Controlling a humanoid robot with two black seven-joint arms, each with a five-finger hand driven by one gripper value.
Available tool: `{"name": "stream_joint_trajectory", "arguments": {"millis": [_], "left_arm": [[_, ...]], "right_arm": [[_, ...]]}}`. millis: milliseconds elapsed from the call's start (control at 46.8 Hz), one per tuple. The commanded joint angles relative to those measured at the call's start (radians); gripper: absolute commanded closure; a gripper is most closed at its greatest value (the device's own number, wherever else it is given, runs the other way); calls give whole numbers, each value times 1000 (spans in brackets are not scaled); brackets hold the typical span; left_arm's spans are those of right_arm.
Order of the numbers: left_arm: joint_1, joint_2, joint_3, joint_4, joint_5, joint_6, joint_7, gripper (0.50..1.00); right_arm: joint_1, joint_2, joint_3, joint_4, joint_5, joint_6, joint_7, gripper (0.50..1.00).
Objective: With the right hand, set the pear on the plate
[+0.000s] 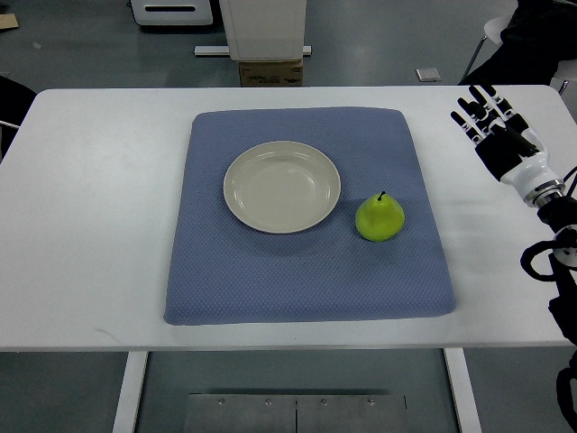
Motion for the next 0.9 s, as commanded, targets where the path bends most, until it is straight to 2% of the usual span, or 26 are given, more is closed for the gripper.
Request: {"name": "stream_joint_trajectory", "arguments": {"millis": [0,192,877], "left_arm": [[0,0,0,0,0,0,0,500],[0,0,0,0,0,0,0,500],[0,0,0,0,0,0,0,500]], "right_arm": [[0,4,-9,0,0,0,1,500],[-3,5,-31,0,1,0,52,500],[6,-70,-136,-22,24,-17,46,500]]}}
